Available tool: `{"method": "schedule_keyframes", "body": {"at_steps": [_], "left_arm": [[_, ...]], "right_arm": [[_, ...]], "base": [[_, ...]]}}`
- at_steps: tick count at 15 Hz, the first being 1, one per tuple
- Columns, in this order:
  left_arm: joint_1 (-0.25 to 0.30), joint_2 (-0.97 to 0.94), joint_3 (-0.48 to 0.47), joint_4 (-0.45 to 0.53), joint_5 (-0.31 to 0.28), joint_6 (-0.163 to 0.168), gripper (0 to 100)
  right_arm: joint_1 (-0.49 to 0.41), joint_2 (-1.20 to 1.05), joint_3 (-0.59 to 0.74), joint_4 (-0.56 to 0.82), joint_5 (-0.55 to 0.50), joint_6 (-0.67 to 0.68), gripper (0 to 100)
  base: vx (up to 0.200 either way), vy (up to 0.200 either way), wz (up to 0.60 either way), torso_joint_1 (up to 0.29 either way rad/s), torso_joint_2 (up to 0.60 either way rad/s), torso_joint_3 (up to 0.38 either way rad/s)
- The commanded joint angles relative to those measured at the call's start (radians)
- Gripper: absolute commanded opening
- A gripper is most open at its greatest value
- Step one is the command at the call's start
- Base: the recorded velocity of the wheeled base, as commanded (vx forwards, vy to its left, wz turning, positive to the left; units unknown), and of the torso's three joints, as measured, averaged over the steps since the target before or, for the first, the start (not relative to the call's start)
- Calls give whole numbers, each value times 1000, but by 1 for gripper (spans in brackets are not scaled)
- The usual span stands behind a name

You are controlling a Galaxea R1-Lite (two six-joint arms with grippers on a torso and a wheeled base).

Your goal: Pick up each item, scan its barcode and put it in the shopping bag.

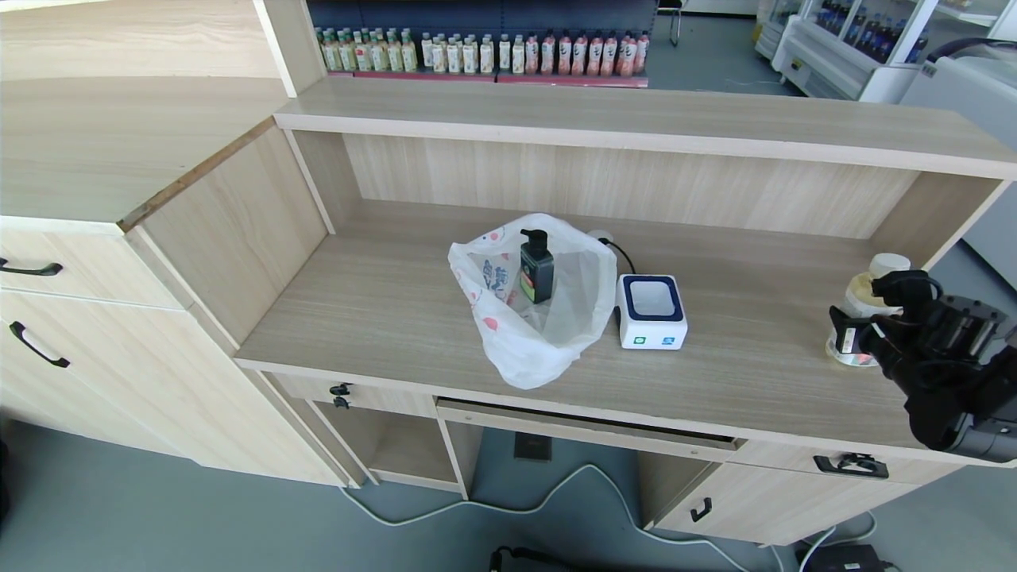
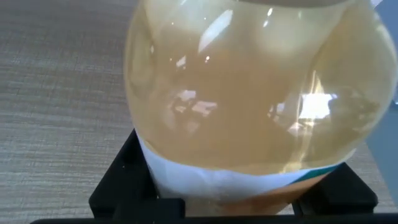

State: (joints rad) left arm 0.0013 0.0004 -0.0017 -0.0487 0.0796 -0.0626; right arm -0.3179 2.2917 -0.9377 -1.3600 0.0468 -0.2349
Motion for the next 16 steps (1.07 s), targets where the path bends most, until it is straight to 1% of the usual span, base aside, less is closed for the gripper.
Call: {"method": "schedule_keyframes", "body": {"at_steps": [1, 2, 3, 5, 6, 7, 9, 10, 11, 12, 14, 16], "left_arm": [[0, 0, 0, 0, 0, 0, 100], [0, 0, 0, 0, 0, 0, 100], [0, 0, 0, 0, 0, 0, 100], [0, 0, 0, 0, 0, 0, 100], [0, 0, 0, 0, 0, 0, 100], [0, 0, 0, 0, 0, 0, 100], [0, 0, 0, 0, 0, 0, 100], [0, 0, 0, 0, 0, 0, 100], [0, 0, 0, 0, 0, 0, 100], [0, 0, 0, 0, 0, 0, 100], [0, 0, 0, 0, 0, 0, 100], [0, 0, 0, 0, 0, 0, 100]], "right_arm": [[0, -41, -4, 10, 61, 6, 0], [-1, -81, 5, 52, 139, 12, 0], [-3, -158, 13, 142, 223, 34, 0], [6, -322, -1, 337, 292, 114, 0], [13, -363, -13, 381, 312, 135, 0], [20, -469, -36, 470, 380, 186, 0], [37, -603, -66, 561, 533, 261, 0], [52, -656, -78, 601, 633, 295, 0], [80, -696, -78, 630, 709, 322, 0], [102, -721, -66, 645, 746, 345, 0], [238, -796, -13, 662, 766, 486, 0], [358, -847, 8, 665, 766, 585, 0]], "base": [[0, 0, 0, 0, 0, 0], [0, 0, 0, 0, 0, 0], [0, 0, 0, 0, 0, 0], [0, 0, 0, 0, 0, 0], [0, 0, 0, 0, 0, 0], [0, 0, 0, 0, 0, 0], [0, 0, 0, 0, 0, 0], [0, 0, 0, 0, 0, 0], [0, 0, 0, 0, 0, 0], [0, 0, 0, 0, 0, 0], [0, 0, 0, 0, 0, 0], [0, 0, 0, 0, 0, 0]]}}
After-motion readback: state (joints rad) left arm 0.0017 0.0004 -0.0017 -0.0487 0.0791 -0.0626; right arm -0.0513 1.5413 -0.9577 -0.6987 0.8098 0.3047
